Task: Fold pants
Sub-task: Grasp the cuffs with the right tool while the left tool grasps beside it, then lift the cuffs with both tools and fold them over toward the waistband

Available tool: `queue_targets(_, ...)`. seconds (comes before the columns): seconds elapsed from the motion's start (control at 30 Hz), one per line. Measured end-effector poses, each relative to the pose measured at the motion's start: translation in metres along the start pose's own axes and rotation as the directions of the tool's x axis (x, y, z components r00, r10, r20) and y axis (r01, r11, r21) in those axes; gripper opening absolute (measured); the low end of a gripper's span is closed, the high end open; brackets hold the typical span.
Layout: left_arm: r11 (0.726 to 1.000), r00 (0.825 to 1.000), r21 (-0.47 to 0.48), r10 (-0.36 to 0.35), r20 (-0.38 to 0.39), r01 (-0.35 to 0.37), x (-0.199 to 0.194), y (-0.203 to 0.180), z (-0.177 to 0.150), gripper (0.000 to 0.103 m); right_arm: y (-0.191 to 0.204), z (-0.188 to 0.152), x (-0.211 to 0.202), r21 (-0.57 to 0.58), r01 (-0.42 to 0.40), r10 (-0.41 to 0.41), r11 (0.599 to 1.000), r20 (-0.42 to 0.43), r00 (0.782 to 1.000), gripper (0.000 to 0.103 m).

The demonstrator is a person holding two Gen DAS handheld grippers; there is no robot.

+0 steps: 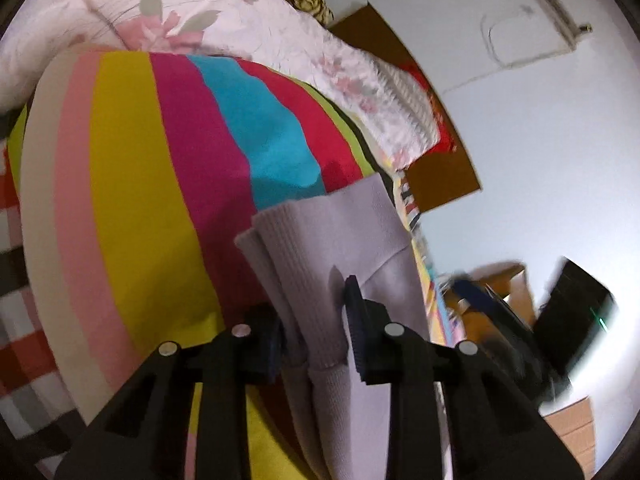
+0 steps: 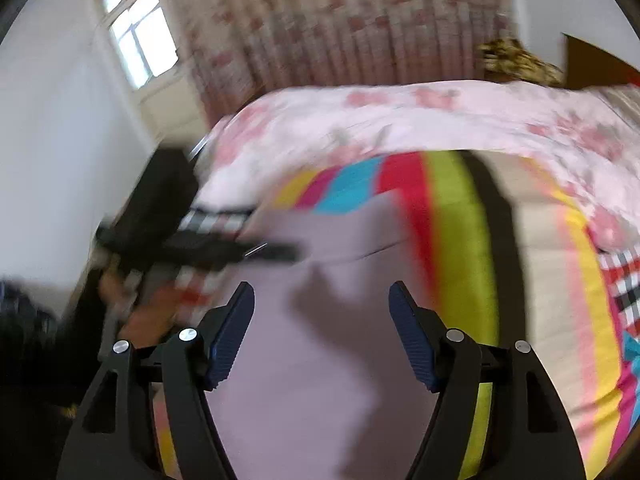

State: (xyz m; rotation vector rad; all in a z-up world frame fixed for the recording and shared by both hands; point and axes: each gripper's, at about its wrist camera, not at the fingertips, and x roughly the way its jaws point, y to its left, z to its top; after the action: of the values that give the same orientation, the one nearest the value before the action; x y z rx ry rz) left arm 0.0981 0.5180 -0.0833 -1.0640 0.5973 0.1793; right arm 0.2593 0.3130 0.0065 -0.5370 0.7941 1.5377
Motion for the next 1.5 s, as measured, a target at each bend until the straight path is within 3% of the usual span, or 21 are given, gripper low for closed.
queue_targets(0.1, 0.999, 0.999, 0.024, 0.041, -0.022, -0.040, 0.002, -0.016, 0.006, 0.031, 0.053, -0.008, 0.027, -0.074, 0.011, -0.017, 0.997, -0.081, 0.997, 0.068)
queue_targets(0.17, 0.999, 0.999, 0.019, 0.040, -0.035, -0.039, 0.006, -0.018, 0.008, 0.038, 0.082, -0.013, 0.052, -0.170, 0.100, -0.122, 0.980, -0.124, 0.985, 0.068)
queue_targets(0.23, 1.000, 0.998, 0.011, 0.026, -0.054, -0.025, 0.010, -0.019, 0.012, 0.045, 0.107, -0.023, 0.081, -0.311, 0.254, -0.309, 0.916, -0.140, 0.941, 0.063)
queue_targets(0.27, 1.000, 0.998, 0.013, 0.001, -0.061, -0.001, 0.011, -0.019, 0.013, 0.052, 0.110, -0.027, 0.094, -0.358, 0.338, -0.405, 0.870, -0.130, 0.905, 0.052)
queue_targets(0.33, 0.996, 0.993, -0.006, -0.094, -0.071, 0.094, 0.007, -0.013, 0.014, 0.060, 0.108, -0.033, 0.103, -0.390, 0.390, -0.469, 0.834, -0.132, 0.873, 0.037)
queue_targets(0.37, 0.993, 0.990, -0.018, -0.118, -0.072, 0.117, 0.005, -0.008, 0.014, 0.068, 0.107, -0.034, 0.102, -0.394, 0.400, -0.478, 0.827, -0.121, 0.870, 0.012)
queue_targets(0.47, 0.998, 0.998, -0.002, -0.059, -0.039, 0.059, -0.008, 0.002, 0.008, 0.091, 0.107, -0.030, 0.081, -0.341, 0.426, -0.465, 0.838, -0.039, 0.884, 0.011)
queue_targets(0.53, 0.996, 0.995, -0.003, -0.087, -0.051, 0.087, -0.009, 0.008, 0.001, 0.093, 0.101, -0.026, 0.064, -0.280, 0.405, -0.425, 0.870, -0.012, 0.905, 0.011)
queue_targets(0.67, 0.983, 0.977, -0.003, -0.185, -0.105, 0.186, 0.010, 0.000, -0.008, 0.093, 0.095, -0.023, 0.055, -0.245, 0.390, -0.402, 0.888, 0.002, 0.916, 0.011)
queue_targets(0.73, 0.977, 0.974, -0.001, -0.211, -0.084, 0.212, 0.021, -0.008, -0.006, 0.091, 0.095, -0.020, 0.065, -0.247, 0.376, -0.390, 0.893, -0.012, 0.921, 0.014)
queue_targets(0.77, 0.979, 0.977, 0.012, -0.203, -0.072, 0.204, 0.028, -0.011, -0.003, 0.081, 0.095, -0.021, 0.068, -0.244, 0.358, -0.374, 0.901, -0.022, 0.927, 0.018)
queue_targets(0.8, 0.983, 0.981, 0.022, -0.182, -0.069, 0.184, 0.033, -0.012, 0.000, 0.040, 0.095, -0.022, 0.069, -0.237, 0.313, -0.332, 0.920, -0.040, 0.943, 0.024)
queue_targets(0.87, 0.995, 0.993, 0.034, -0.086, -0.081, 0.089, 0.042, -0.012, 0.003, 0.019, 0.091, -0.024, 0.059, -0.205, 0.258, -0.278, 0.944, -0.075, 0.958, 0.066)
queue_targets(0.97, 0.994, 0.994, 0.068, -0.080, -0.074, 0.086, 0.036, -0.008, 0.000, 0.018, 0.072, -0.042, 0.001, -0.067, 0.175, -0.178, 0.982, -0.030, 0.984, 0.066)
queue_targets(1.03, 0.988, 0.992, 0.107, -0.107, -0.071, 0.114, 0.030, -0.008, 0.000, 0.018, 0.056, -0.060, -0.030, 0.035, 0.188, -0.188, 0.982, -0.004, 0.982, 0.067)
queue_targets(1.1, 0.973, 0.987, 0.167, -0.150, -0.062, 0.158, 0.019, -0.012, 0.002, 0.018, 0.042, -0.088, -0.050, 0.131, 0.247, -0.244, 0.960, -0.038, 0.969, 0.067)
queue_targets(1.23, 0.944, 0.992, 0.305, -0.125, -0.024, 0.126, 0.007, -0.043, -0.002, 0.018, 0.040, -0.118, -0.042, 0.199, 0.328, -0.307, 0.924, -0.130, 0.943, 0.067)
queue_targets(1.3, 0.939, 0.991, 0.318, -0.137, -0.007, 0.132, 0.000, -0.054, -0.004, 0.018, 0.049, -0.123, -0.020, 0.186, 0.328, -0.298, 0.926, -0.173, 0.939, 0.072)
queue_targets(1.33, 0.932, 0.989, 0.336, -0.150, 0.007, 0.139, -0.008, -0.066, -0.007, 0.018, 0.058, -0.122, -0.011, 0.130, 0.370, -0.350, 0.920, -0.155, 0.924, 0.077)
queue_targets(1.37, 0.920, 0.987, 0.364, -0.161, 0.021, 0.142, -0.016, -0.079, -0.011, 0.018, 0.061, -0.126, -0.012, 0.101, 0.408, -0.395, 0.907, -0.128, 0.910, 0.080)
queue_targets(1.5, 0.842, 0.980, 0.526, -0.186, 0.069, 0.123, -0.048, -0.150, -0.039, 0.018, 0.051, -0.128, -0.033, 0.251, 0.443, -0.421, 0.860, -0.141, 0.896, 0.079)
